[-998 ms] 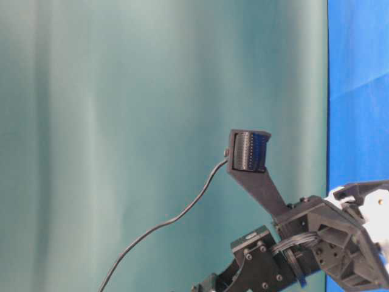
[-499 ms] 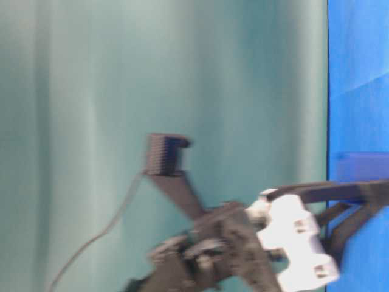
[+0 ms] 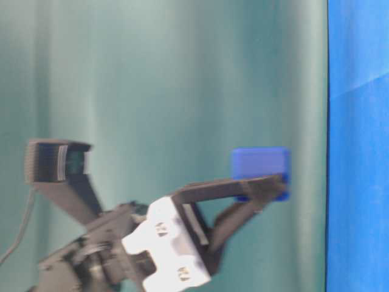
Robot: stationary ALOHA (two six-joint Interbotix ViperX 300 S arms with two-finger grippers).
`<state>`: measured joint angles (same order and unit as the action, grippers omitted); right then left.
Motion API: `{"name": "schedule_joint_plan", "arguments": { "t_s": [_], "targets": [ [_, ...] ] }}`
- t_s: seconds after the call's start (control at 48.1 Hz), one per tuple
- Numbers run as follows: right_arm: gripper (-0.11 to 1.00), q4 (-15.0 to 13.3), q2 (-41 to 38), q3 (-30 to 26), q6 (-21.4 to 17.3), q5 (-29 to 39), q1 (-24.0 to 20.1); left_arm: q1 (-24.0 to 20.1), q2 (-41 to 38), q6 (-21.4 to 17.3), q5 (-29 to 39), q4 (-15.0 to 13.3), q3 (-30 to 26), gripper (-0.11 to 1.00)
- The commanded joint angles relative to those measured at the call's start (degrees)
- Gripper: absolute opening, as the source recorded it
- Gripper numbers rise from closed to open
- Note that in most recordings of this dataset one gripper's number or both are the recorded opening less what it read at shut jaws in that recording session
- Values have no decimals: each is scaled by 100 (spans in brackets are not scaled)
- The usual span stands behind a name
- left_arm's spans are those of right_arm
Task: Handover the blue block to the right arm after grasping it with the left arm, then place it in the designated position.
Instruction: 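Close the left gripper on the blue cube and lift it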
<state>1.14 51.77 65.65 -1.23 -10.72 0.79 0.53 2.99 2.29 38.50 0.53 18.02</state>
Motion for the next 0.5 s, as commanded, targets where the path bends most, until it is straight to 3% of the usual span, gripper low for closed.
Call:
{"name": "schedule_joint_plan", "arguments": {
  "t_s": [0.0, 0.478],
  "targets": [
    [97, 9, -18, -167, -18, -18, 0, 0, 308, -9, 176, 9, -281, 47],
    [97, 9, -18, -176, -79, -18, 0, 9, 519, 0, 624, 35, -519, 47]
  ]
}}
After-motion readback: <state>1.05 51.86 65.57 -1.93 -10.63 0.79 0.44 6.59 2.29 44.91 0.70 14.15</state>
